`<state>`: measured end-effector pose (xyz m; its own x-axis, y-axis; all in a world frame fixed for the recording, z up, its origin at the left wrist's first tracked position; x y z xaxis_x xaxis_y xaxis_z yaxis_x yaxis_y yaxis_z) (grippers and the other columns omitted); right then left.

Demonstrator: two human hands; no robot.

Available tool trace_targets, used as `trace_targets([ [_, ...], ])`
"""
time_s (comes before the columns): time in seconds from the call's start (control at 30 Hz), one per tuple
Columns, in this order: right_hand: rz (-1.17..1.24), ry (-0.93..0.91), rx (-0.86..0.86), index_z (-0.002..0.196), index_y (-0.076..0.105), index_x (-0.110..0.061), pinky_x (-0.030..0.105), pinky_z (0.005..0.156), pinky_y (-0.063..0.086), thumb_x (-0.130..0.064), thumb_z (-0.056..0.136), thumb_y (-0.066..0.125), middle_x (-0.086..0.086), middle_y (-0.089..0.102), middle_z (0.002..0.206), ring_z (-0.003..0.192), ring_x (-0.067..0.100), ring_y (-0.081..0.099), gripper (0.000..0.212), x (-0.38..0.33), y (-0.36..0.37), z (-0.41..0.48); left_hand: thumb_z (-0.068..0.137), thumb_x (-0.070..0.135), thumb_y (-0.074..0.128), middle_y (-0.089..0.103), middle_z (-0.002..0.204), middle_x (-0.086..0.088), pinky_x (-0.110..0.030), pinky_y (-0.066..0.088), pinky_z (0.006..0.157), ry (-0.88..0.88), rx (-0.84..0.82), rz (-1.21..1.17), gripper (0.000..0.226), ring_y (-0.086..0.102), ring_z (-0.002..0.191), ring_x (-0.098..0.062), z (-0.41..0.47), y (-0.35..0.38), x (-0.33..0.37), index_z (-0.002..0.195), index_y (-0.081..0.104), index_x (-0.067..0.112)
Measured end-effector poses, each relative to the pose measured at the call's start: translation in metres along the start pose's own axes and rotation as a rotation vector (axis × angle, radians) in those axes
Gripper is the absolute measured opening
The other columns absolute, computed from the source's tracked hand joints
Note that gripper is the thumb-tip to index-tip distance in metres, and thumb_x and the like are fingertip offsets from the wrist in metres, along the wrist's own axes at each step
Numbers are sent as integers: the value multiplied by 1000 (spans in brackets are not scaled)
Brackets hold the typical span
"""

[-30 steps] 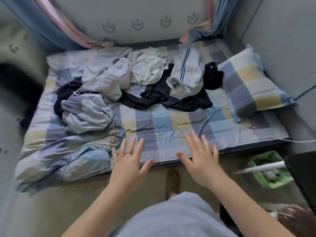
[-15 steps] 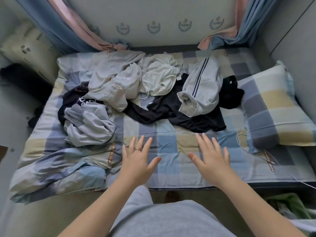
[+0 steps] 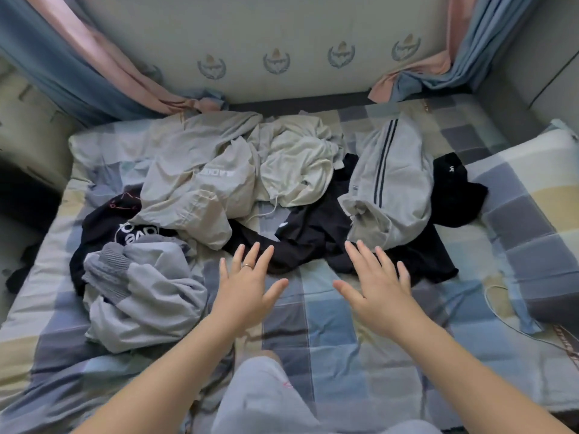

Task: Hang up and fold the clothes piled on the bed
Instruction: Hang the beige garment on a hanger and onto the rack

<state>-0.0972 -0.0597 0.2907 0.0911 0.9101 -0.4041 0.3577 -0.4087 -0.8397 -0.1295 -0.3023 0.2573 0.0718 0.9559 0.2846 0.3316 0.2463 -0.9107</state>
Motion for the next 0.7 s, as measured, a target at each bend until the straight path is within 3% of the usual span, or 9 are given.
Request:
trace_targets([
  [0.2,67,-26,-69,160,4,-38,47,123,3,-55,101,41,-16,3,167,154,12,-1,72,-69,89,173,96,65,42,9,169,-3,-56,5,122,-205,-51,-31,76,2,154,-27,150,47,-154,159,19,30],
  [0.37,50,-120,-96,159,6,-38,43,123,10,-48,100,47,-14,15,165,153,11,10,73,-117,168,304,94,57,52,11,167,-10,-58,7,122,-230,92,68,79,4,153,-33,279,54,-266,158,19,24],
  [0.43,20,-159,-67,160,6,-37,42,122,16,-47,99,51,-13,19,164,151,12,17,76,-134,191,358,93,55,56,9,167,-11,-59,8,122,-204,129,123,81,4,153,-36,324,54,-298,157,17,24],
  [0.6,-52,-197,-30,161,1,-32,47,120,24,-45,97,58,-10,18,165,152,17,16,87,-166,243,465,88,50,64,0,168,-10,-58,12,121,-179,217,214,91,4,153,-38,420,46,-352,157,11,24],
  [0.67,-65,-188,-10,161,0,-31,49,119,25,-44,96,60,-8,17,166,152,18,17,89,-171,259,488,89,50,62,9,167,-8,-57,16,119,-164,195,198,88,14,151,-38,445,52,-361,157,12,25],
  [0.7,-82,-192,8,161,0,-30,49,119,25,-44,95,61,-7,17,166,151,19,17,91,-174,266,496,90,48,60,23,163,-8,-56,21,117,-159,164,193,81,24,147,-37,453,59,-363,156,17,25],
])
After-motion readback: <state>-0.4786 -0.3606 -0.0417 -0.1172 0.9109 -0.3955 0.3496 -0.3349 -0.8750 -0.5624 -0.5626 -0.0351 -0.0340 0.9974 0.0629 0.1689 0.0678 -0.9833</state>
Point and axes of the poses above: each hand's wrist, its own z-axis towards the middle knuckle, its own y-axis out of the palm, x = y × z, the point moved 8 cm from there along z, towards the middle knuckle
